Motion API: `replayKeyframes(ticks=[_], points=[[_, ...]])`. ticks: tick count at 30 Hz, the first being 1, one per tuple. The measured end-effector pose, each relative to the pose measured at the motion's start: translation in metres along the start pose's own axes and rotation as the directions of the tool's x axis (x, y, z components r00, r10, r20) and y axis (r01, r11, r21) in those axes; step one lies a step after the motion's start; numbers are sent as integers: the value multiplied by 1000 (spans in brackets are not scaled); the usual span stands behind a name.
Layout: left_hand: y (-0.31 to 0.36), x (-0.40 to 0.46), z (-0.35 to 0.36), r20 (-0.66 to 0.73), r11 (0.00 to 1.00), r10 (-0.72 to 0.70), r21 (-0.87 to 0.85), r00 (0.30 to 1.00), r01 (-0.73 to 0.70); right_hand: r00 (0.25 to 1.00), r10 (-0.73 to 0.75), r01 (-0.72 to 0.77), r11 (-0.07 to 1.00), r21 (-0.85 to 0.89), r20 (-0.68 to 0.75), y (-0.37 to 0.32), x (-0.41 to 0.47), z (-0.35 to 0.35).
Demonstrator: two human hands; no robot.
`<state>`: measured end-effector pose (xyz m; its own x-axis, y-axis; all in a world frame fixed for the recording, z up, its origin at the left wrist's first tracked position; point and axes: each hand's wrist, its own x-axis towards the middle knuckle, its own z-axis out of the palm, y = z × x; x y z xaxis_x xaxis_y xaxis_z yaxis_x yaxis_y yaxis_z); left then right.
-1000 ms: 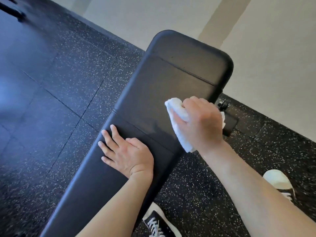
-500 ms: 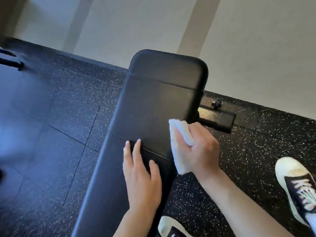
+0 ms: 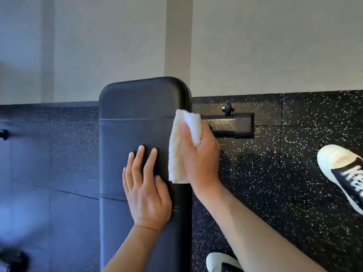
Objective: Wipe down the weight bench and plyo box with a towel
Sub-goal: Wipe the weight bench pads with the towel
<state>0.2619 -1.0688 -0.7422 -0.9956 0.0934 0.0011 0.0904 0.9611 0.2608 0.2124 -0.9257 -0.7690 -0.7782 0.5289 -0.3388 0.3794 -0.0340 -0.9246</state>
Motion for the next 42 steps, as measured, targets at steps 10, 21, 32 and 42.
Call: replayKeyframes(ticks=[10, 21, 32, 42], points=[[2, 5, 3, 27, 999, -19, 33, 999, 18, 994, 54, -55, 998, 3, 97, 43, -94, -26], [0, 5, 1, 38, 999, 2, 37, 999, -3, 997, 64, -67, 995, 80, 42, 7, -2, -6], [1, 9, 2, 47, 998, -25, 51, 999, 22, 835, -330, 479, 830, -286, 441, 30, -64, -51], [0, 6, -2, -8, 988, -157, 6, 988, 157, 527, -490, 849, 335, -408, 694, -20, 13, -20]])
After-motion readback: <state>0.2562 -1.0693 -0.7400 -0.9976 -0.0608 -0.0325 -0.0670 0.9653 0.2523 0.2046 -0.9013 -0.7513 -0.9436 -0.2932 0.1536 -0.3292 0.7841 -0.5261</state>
